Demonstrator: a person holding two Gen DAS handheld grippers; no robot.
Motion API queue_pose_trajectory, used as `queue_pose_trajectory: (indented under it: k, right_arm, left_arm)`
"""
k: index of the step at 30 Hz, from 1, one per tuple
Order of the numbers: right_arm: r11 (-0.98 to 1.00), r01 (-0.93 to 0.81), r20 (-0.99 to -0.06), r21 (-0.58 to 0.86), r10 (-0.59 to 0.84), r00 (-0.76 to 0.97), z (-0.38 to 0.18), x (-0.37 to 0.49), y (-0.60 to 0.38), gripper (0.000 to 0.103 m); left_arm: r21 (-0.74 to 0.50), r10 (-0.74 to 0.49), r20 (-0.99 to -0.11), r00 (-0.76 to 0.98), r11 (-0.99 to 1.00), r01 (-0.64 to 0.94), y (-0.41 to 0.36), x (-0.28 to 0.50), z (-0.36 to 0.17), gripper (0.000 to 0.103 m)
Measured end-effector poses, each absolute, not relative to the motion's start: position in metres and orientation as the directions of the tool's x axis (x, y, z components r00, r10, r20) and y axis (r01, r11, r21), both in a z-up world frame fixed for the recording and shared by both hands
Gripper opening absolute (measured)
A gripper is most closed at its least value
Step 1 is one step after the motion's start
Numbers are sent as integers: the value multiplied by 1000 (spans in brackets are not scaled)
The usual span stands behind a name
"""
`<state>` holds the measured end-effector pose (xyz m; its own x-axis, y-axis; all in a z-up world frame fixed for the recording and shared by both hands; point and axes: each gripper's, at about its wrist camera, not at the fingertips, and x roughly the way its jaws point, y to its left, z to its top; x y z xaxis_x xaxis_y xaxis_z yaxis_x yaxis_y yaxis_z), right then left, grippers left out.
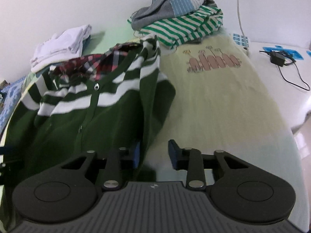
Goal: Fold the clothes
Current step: 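Lay the cardigan flat on the sheet and open both tools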
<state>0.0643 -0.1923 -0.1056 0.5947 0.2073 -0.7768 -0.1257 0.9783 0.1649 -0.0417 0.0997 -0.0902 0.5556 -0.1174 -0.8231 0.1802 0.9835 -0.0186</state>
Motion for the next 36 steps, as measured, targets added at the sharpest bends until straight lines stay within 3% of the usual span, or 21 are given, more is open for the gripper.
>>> queue_pose_trajectory:
  k: [12,15,18,22,23,25,29,30,31,33,36]
  right_arm:
    - [997,-33,-716,77,78,693,-101,39,-181,0]
    - [996,-20,-710,93,80,699,-101,38,-184,0]
    - [990,-10,-708,143,109,698,-103,38,-188,10]
    - [976,4,-706,216,153,691,-105,47,-191,24]
    - [975,3,-708,222,159,688,-106,48,-192,24]
    - [973,-6,-710,232,173,682,-107,50,-193,24]
    - [961,-23,-702,275,217,679,-106,51,-200,24]
    - [958,-26,-702,284,226,676,-107,51,-202,24]
    - [954,-26,-700,299,238,674,-107,52,-204,24]
    - [939,-31,-678,342,269,684,-105,52,-208,24]
    - [927,-91,-645,364,321,693,-101,53,-202,30]
  left_arm:
    - [26,-71,-785,616,989,147,132,-67,-81,61]
    - [5,-68,-764,642,994,110,145,-70,-73,74]
    - [20,-26,-738,674,998,61,150,-65,-70,86]
    - [-41,-46,-771,635,999,23,144,-41,-79,85]
    - [-49,-45,-784,620,999,10,141,-36,-84,82]
    - [-52,-32,-808,589,998,-17,137,-28,-93,61]
    - [-112,-42,-829,557,989,-93,146,-26,-104,44]
    - [-116,-34,-830,556,987,-113,149,-27,-105,25]
    - [-119,-26,-831,555,984,-132,152,-27,-106,13]
    - [-125,-10,-833,553,977,-171,157,-29,-108,12]
    - [-137,13,-822,569,966,-221,166,-29,-102,4]
